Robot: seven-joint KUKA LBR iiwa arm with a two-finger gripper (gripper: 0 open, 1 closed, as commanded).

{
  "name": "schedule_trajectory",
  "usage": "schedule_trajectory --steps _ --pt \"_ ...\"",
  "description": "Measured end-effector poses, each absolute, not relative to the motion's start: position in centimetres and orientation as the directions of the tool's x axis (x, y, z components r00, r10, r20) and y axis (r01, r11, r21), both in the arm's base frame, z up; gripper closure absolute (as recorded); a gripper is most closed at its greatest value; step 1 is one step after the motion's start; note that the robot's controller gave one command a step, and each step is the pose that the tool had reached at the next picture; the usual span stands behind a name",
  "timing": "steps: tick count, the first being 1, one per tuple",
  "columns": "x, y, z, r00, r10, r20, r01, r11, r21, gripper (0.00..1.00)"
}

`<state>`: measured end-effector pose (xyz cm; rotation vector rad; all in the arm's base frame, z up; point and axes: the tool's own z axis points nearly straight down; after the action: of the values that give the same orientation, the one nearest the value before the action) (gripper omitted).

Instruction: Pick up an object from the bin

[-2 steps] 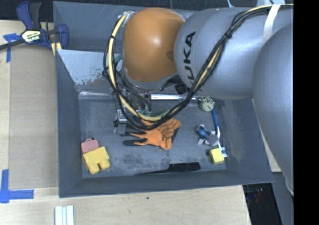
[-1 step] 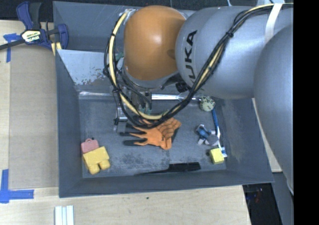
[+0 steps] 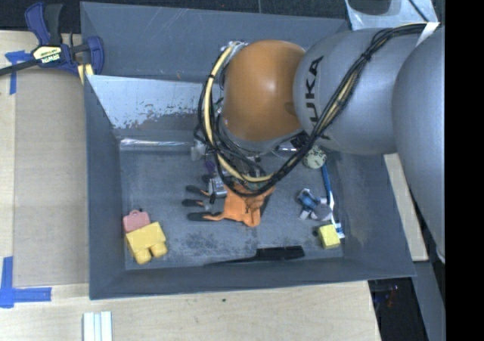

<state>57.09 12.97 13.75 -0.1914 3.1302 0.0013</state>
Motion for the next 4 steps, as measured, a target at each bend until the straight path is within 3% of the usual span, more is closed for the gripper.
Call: schedule_trajectory --steps 1,2,3,4 --pt "56.5 8.3 12.7 -0.954 -0.299 -0.013 -0.300 0.954 0.001 0.00" --pt "56.4 3.7 13.2 -0.969 -0.245 -0.007 -0.245 0.970 -0.001 0.00" --pt "57.5 4.5 6.8 -0.979 -0.204 -0.012 -0.204 0.979 0.003 0.00" --pt "56.9 5.2 7.2 -0.976 -0.214 -0.027 -0.214 0.977 -0.004 1.00"
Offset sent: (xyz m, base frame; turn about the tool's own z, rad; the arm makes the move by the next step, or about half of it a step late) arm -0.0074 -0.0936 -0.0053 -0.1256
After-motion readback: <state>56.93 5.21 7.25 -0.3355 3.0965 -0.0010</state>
